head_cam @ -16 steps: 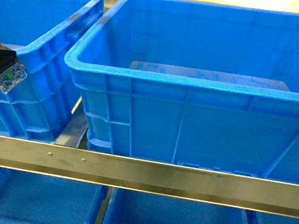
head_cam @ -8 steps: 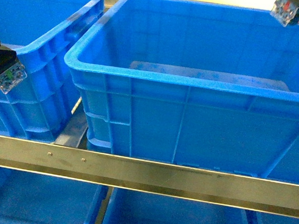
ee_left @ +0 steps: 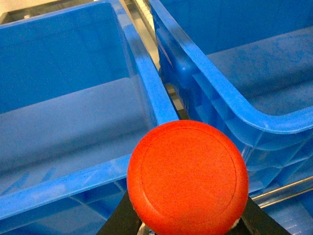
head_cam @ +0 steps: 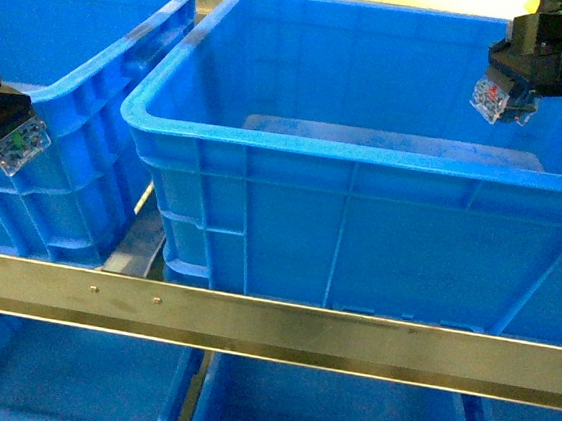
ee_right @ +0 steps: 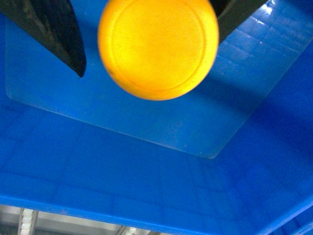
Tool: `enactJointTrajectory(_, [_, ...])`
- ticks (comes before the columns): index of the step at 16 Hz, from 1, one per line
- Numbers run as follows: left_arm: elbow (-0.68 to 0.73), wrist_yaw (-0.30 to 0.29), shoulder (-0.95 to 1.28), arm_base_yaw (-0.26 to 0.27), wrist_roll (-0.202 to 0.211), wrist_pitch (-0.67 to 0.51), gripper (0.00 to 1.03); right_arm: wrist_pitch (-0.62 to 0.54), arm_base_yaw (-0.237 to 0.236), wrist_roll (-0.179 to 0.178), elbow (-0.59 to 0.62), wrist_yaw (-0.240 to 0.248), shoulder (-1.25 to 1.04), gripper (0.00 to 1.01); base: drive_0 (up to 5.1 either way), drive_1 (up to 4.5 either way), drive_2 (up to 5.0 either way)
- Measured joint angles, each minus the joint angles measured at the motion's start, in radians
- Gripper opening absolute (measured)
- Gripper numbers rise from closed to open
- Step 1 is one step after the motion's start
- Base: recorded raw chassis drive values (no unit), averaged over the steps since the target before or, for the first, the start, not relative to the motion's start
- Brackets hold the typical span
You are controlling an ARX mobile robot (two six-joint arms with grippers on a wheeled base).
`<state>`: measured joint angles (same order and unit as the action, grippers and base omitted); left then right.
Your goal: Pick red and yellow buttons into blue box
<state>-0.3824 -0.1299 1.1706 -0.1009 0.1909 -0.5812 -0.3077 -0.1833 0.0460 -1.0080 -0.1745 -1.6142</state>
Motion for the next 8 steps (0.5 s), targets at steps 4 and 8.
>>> enactJointTrajectory(4, [0.0,0.0,0.0,0.0,0.0,0.0,0.24,0.0,0.0,0.0,-0.001,-0.001,0.0,0.99,0.0,0.0,0.0])
enactJointTrajectory(8, [0.0,0.0,0.0,0.0,0.0,0.0,0.24,0.0,0.0,0.004,-0.001,-0.002,0.0,0.98,0.0,0.0,0.0])
